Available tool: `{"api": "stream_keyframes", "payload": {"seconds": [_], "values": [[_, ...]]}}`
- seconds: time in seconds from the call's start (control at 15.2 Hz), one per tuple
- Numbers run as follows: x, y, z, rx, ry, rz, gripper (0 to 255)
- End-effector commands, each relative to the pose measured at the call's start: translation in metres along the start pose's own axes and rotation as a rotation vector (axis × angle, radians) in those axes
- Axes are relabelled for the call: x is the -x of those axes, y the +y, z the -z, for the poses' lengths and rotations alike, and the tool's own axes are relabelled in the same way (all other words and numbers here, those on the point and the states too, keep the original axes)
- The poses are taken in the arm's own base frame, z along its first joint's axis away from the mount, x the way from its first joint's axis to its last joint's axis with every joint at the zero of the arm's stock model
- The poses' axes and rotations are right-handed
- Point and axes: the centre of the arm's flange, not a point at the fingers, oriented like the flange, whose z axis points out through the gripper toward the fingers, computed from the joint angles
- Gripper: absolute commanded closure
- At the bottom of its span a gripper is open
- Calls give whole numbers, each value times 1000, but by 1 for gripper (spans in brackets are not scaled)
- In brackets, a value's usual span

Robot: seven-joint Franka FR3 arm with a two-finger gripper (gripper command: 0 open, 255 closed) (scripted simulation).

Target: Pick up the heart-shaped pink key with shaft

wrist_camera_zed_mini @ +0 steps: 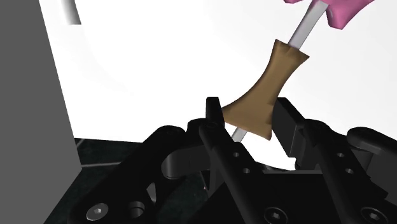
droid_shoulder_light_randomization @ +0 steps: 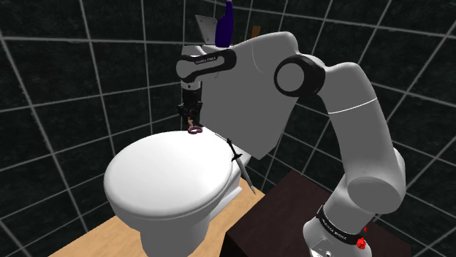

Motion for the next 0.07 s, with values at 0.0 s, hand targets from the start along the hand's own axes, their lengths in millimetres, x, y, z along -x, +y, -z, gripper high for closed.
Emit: {"api": "stream_keyframes", "payload": {"seconds": [0.0], "values": [[1,0,3,0,0,0,255]]}}
